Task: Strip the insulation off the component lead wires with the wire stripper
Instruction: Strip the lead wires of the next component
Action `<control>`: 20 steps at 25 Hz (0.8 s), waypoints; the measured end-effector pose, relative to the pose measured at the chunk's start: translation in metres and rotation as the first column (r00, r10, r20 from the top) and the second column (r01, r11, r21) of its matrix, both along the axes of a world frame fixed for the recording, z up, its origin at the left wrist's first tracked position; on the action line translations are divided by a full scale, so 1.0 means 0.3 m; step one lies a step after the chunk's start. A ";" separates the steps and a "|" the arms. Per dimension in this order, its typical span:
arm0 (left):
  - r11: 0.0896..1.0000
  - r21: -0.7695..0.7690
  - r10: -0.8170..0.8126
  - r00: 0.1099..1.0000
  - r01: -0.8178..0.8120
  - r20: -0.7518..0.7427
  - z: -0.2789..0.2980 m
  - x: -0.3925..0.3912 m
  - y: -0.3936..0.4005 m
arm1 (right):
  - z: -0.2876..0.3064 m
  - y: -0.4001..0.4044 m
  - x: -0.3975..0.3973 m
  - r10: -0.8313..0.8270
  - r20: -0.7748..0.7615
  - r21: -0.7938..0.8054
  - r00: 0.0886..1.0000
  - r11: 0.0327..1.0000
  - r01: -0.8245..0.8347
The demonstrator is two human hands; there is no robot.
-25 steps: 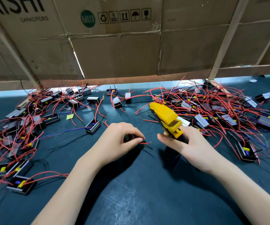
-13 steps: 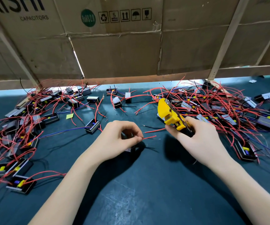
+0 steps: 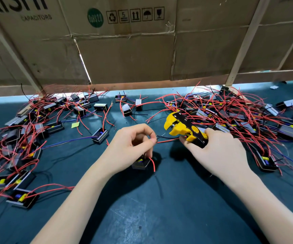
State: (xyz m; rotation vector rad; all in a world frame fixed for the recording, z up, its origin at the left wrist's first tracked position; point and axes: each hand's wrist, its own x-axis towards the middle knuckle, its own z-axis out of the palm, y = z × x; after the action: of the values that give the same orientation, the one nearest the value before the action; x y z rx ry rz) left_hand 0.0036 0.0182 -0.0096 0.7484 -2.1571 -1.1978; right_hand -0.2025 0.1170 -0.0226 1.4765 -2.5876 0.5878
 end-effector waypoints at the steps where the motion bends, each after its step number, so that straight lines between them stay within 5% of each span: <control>1: 1.000 -0.012 -0.015 1.000 0.015 -0.014 0.004 0.001 0.004 | 0.001 0.000 -0.001 -0.003 0.018 0.006 1.000 1.000 0.003; 6: 0.997 -0.002 -0.082 0.989 0.082 -0.123 0.016 -0.001 0.019 | -0.013 -0.003 0.000 0.000 -0.036 0.029 0.999 1.000 0.001; 20: 0.994 0.102 0.048 0.998 -0.045 -0.028 -0.013 -0.029 0.023 | -0.018 -0.006 -0.015 0.009 -0.346 -0.136 0.938 0.989 -0.060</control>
State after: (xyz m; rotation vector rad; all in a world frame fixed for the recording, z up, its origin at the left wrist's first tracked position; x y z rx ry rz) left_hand -0.0050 0.0252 -0.0134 0.8135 -2.0554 -1.2946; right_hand -0.2070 0.1151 -0.0278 1.4332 -2.2089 0.4597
